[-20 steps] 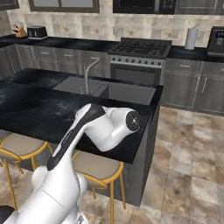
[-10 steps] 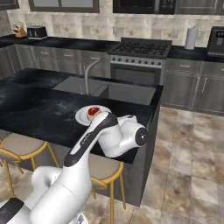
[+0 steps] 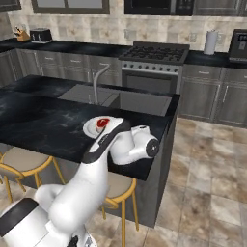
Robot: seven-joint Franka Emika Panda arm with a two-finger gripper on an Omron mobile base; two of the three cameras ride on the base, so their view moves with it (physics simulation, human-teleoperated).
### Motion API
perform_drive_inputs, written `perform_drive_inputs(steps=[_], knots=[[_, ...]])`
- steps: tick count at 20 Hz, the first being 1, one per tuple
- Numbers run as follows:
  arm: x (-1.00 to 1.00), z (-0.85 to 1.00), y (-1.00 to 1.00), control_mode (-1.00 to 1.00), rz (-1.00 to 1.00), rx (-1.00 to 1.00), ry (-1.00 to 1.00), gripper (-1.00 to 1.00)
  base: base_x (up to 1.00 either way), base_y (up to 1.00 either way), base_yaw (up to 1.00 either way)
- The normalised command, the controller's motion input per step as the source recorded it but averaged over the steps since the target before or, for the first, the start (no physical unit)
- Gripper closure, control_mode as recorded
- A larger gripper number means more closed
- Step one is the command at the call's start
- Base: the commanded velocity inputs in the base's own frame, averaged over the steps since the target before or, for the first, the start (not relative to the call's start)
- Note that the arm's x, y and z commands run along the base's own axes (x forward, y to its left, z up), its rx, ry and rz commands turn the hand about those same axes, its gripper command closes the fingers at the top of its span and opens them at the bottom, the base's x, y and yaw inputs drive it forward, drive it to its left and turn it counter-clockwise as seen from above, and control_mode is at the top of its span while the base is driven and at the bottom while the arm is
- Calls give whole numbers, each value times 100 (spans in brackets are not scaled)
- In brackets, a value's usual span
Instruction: Retrieve the shaker from the cabinet and place it next the steak on a plate on the dining table.
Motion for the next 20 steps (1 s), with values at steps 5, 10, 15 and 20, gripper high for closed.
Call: perform_drive_inputs(steps=[5,10,15,20], knots=[[44,-15,-5,-100,0,0,0,100,0,0,0],[40,-18,-7,-100,0,0,0,100,0,0,0],[38,-23,-9,-100,0,0,0,100,0,0,0],[33,-31,-9,-100,0,0,0,100,0,0,0]])
